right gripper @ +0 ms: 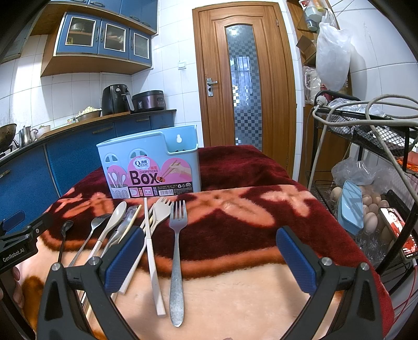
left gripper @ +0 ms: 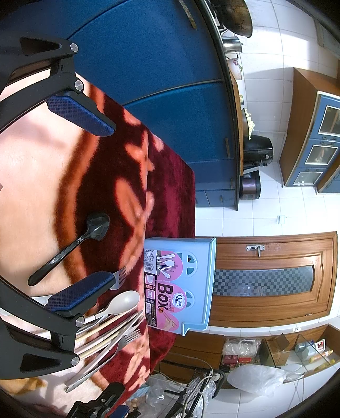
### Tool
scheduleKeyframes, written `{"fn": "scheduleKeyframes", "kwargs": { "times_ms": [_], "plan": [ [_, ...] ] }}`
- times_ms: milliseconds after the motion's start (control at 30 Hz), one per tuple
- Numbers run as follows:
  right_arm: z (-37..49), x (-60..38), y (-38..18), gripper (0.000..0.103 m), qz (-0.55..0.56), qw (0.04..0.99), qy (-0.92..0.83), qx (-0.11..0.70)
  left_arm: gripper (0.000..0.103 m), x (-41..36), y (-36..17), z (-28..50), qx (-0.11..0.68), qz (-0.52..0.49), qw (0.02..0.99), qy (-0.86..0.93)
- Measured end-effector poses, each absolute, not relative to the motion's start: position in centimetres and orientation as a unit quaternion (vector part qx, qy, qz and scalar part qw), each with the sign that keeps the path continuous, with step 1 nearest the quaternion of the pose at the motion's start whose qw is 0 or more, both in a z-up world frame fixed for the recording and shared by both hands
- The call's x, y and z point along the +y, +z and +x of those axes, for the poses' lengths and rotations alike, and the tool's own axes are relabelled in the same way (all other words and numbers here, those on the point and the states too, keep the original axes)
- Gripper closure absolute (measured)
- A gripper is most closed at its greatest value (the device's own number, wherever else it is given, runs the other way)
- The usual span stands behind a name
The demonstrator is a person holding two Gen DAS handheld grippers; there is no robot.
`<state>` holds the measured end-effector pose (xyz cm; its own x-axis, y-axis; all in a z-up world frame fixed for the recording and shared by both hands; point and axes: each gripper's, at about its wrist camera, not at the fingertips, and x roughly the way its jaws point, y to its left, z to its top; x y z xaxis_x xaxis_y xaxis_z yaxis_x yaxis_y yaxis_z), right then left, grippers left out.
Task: Organize utensils
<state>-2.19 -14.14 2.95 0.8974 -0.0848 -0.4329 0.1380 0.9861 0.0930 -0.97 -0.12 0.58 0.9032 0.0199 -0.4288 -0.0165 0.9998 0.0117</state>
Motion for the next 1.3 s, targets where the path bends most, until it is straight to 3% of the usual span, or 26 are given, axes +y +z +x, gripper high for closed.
{"fn": "scheduleKeyframes", "kwargs": {
  "times_ms": [533,1100,1300],
  "plan": [
    [-2.5,-14.9,2.9,0.0,0.065,0.971,-0.056,0.223,0.0,0.1,0.7,-0.6,0.231,0.003,0.973,0.007],
    [0.0,-15.6,5.0,0.0,0.067,0.954,-0.007,0.293,0.0,0.6,2.9,1.5,0.253,0.019,0.967,-0.008],
    [1.6,-15.8,5.4,0.0,0.056,0.94,0.015,0.336,0.0,0.8,3.1,3.4,0.298,0.014,0.954,-0.034]
  ]
}}
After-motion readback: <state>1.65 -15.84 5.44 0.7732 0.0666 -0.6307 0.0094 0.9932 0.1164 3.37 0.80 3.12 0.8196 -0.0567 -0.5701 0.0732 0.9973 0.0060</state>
